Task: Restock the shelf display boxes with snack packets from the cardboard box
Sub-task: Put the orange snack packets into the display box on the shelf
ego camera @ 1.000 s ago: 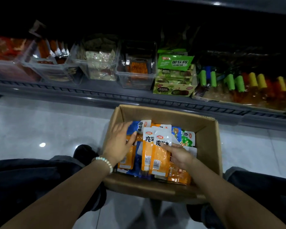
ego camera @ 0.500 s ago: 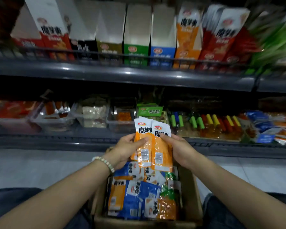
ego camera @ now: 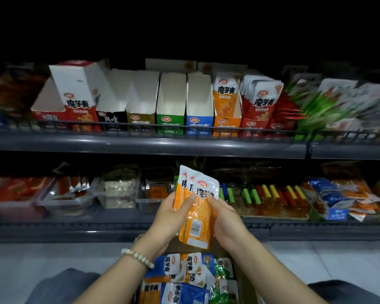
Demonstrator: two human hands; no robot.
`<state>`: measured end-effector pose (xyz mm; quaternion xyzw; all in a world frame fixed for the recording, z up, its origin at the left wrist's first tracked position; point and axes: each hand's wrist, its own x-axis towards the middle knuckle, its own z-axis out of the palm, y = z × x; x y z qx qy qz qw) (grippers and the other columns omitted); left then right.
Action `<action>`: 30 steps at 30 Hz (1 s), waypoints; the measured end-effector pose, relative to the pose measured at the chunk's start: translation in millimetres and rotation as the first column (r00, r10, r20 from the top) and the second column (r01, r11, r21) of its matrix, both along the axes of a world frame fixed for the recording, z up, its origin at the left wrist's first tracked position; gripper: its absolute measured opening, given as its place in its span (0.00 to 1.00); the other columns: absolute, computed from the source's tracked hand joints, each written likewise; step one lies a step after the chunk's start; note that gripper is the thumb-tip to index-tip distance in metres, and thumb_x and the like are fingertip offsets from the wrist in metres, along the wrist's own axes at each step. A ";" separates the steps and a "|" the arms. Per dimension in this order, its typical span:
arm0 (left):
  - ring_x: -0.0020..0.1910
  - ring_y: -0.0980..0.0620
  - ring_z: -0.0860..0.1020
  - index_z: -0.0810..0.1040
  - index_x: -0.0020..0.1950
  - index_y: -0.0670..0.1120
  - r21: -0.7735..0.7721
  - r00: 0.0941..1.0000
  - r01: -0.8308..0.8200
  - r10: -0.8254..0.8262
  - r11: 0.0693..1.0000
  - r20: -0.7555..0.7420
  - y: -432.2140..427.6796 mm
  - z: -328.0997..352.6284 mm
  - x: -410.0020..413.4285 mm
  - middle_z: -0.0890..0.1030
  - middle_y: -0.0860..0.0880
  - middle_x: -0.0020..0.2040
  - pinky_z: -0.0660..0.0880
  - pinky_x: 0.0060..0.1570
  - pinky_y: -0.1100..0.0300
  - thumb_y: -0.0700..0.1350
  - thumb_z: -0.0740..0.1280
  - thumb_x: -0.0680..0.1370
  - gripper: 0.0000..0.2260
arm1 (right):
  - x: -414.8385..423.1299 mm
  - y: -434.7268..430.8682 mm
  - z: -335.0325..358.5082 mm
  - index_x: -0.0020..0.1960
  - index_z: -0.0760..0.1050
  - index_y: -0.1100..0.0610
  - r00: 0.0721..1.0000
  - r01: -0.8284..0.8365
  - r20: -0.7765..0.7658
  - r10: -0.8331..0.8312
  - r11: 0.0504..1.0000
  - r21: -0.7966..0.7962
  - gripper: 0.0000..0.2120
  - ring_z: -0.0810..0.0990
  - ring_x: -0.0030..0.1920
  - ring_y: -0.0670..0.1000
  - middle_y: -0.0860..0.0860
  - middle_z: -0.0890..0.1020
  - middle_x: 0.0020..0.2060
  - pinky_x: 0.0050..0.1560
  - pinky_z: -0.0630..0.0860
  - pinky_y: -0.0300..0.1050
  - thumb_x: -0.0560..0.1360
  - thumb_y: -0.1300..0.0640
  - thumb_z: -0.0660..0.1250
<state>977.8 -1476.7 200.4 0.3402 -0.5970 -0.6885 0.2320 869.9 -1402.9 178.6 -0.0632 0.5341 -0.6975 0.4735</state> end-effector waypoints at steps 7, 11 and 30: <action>0.43 0.51 0.84 0.76 0.53 0.53 0.009 1.000 0.017 -0.017 1.000 0.017 -4.2 1.6 -12.3 0.85 0.49 0.46 0.79 0.39 0.59 0.48 0.63 0.80 0.04 | -3.1 -14.3 12.3 0.60 0.76 0.56 0.995 -0.045 -0.087 0.044 0.999 -0.012 0.12 0.84 0.49 0.57 0.57 0.85 0.48 0.51 0.79 0.54 0.81 0.55 0.58; 0.48 0.50 0.84 0.77 0.59 0.51 0.136 0.991 0.124 -0.116 0.983 -0.068 -20.7 14.6 -9.4 0.85 0.49 0.49 0.79 0.46 0.55 0.49 0.61 0.80 0.10 | -22.0 -15.4 31.3 0.64 0.74 0.52 0.952 -0.216 -0.238 0.192 0.973 -0.081 0.18 0.80 0.58 0.55 0.54 0.83 0.55 0.59 0.77 0.54 0.75 0.49 0.65; 0.33 0.59 0.80 0.78 0.48 0.44 0.105 0.938 0.340 -0.345 0.935 0.036 -22.3 35.9 4.2 0.81 0.52 0.33 0.76 0.36 0.66 0.62 0.60 0.72 0.22 | -16.3 -29.7 36.4 0.73 0.62 0.45 0.901 -0.427 -0.111 0.419 0.815 -0.392 0.47 0.73 0.68 0.53 0.56 0.77 0.64 0.72 0.59 0.59 0.59 0.37 0.77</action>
